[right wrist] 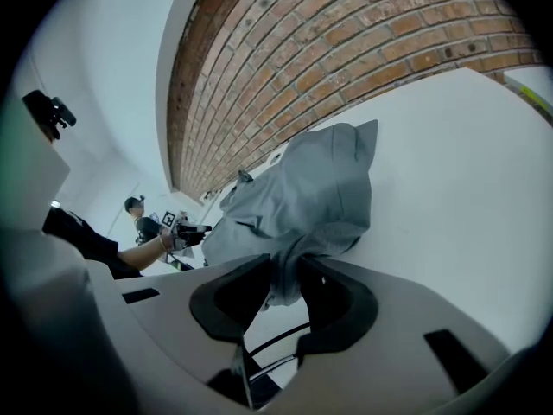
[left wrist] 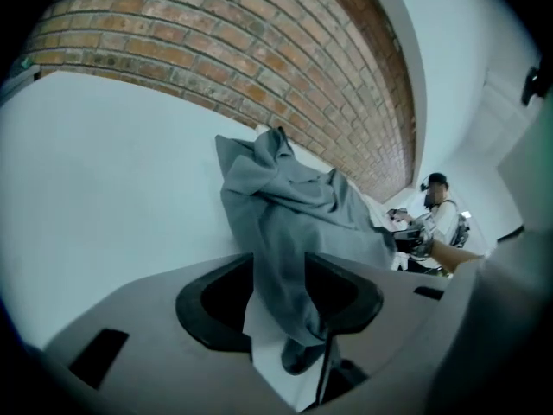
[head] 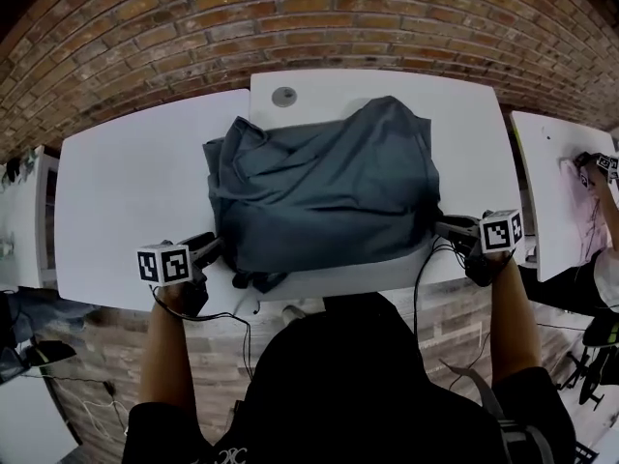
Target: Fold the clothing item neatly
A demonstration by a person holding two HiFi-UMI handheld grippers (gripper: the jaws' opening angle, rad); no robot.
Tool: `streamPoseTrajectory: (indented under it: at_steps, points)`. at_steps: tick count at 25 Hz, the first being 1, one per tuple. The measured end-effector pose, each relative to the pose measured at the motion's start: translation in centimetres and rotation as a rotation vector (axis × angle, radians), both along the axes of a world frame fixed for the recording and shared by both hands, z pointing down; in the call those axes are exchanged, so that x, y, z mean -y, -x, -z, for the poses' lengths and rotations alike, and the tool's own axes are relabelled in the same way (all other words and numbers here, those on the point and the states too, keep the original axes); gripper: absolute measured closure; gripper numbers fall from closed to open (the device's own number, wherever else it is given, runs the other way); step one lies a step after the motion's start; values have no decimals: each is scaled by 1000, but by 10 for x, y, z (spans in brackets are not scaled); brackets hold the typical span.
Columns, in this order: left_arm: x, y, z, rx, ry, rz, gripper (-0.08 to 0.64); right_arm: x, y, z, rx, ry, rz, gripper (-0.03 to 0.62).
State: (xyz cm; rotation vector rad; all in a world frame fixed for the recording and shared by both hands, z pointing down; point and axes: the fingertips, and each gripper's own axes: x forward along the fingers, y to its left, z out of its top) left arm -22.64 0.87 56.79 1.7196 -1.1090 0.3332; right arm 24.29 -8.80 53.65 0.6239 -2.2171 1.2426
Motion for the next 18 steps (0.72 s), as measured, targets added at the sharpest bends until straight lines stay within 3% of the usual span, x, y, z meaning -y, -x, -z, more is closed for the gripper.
streamPoseTrajectory:
  at_steps: [3, 4, 5, 7, 12, 18]
  points:
    - [-1, -4, -31, 64, 128, 7, 396, 1, 0, -13, -72, -17, 10, 510]
    - [-3, -7, -35, 79, 159, -2, 424, 0, 0, -16, -97, -24, 18, 545]
    - [-6, -10, -37, 97, 177, -13, 538, -2, -2, -18, -118, -27, 24, 560]
    - [-11, -9, -33, 113, 174, -20, 540, -7, -5, -19, -137, -24, 24, 563]
    - [-33, -1, -11, 36, 134, 12, 540, -14, -22, -20, -115, 9, -55, 566]
    - [-74, -12, -23, -55, 206, 14, 540, -24, -27, -25, -116, 28, -91, 566]
